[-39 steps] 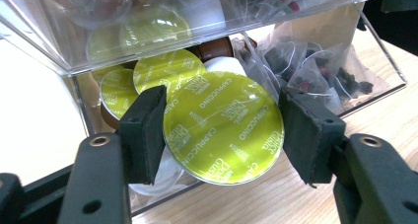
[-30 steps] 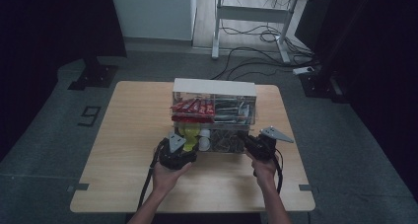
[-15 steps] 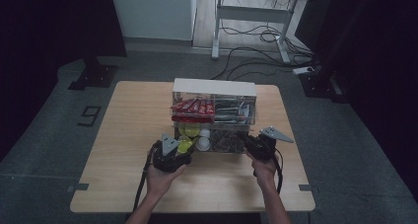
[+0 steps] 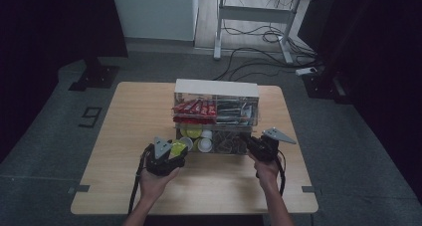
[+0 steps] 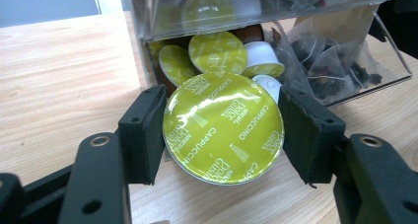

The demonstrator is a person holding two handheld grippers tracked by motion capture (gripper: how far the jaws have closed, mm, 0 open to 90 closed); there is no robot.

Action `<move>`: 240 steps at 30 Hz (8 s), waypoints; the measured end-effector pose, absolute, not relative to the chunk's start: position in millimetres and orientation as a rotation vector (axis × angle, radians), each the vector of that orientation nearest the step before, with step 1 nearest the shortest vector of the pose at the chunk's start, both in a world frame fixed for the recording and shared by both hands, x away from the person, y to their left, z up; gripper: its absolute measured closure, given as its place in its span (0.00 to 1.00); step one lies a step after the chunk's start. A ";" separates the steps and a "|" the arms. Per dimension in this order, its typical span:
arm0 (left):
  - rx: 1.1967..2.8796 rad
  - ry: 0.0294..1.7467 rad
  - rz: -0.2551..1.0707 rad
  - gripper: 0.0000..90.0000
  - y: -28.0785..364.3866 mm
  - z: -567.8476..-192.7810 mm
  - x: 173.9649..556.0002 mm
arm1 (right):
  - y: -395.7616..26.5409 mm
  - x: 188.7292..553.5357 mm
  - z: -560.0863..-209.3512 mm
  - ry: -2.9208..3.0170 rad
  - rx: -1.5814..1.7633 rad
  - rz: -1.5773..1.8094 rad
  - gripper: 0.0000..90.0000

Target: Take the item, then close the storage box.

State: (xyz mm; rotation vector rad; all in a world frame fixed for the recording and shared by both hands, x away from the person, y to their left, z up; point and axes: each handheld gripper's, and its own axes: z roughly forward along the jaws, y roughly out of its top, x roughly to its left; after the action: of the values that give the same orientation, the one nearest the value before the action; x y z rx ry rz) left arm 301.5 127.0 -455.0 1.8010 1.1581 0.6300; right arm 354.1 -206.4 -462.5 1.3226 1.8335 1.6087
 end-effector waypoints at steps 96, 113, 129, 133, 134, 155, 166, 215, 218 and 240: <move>1.869 1.384 0.573 0.43 174.9 -518.7 323.5 | -201.8 357.4 -470.2 1.852 1.335 1.572 0.99; 1.880 1.414 0.568 0.43 176.7 -528.3 327.0 | -201.7 358.1 -471.3 1.856 1.339 1.567 0.99; 1.900 1.382 0.578 0.29 176.2 -527.1 323.5 | -201.6 358.3 -471.7 1.856 1.342 1.566 0.99; 1.886 1.365 0.576 0.26 177.2 -522.8 319.5 | -201.6 358.4 -471.9 1.856 1.339 1.565 0.99; 1.877 1.365 0.576 0.25 177.8 -521.9 318.2 | -201.5 358.2 -471.8 1.857 1.342 1.565 0.99; 1.798 1.337 0.582 0.27 198.8 -515.2 292.3 | -198.2 351.1 -469.3 1.871 1.317 1.566 0.99; 1.784 1.332 0.571 0.28 203.5 -512.7 290.6 | -195.3 342.2 -467.7 1.893 1.300 1.581 0.99; 1.826 1.320 0.548 0.30 199.6 -517.5 288.6 | -202.6 317.4 -499.3 1.962 1.387 1.491 0.99; 1.827 1.318 0.547 0.30 199.3 -517.2 288.4 | -203.2 316.5 -502.5 1.970 1.394 1.481 0.99; 1.824 1.321 0.536 0.30 200.5 -517.8 288.5 | -201.6 313.9 -512.3 2.031 1.402 1.449 0.99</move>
State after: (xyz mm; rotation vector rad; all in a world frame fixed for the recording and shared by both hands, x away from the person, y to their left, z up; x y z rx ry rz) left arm 288.5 200.5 -517.8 1.8237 1.3212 0.5360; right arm 313.9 -201.6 -512.3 1.4018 2.0310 1.4492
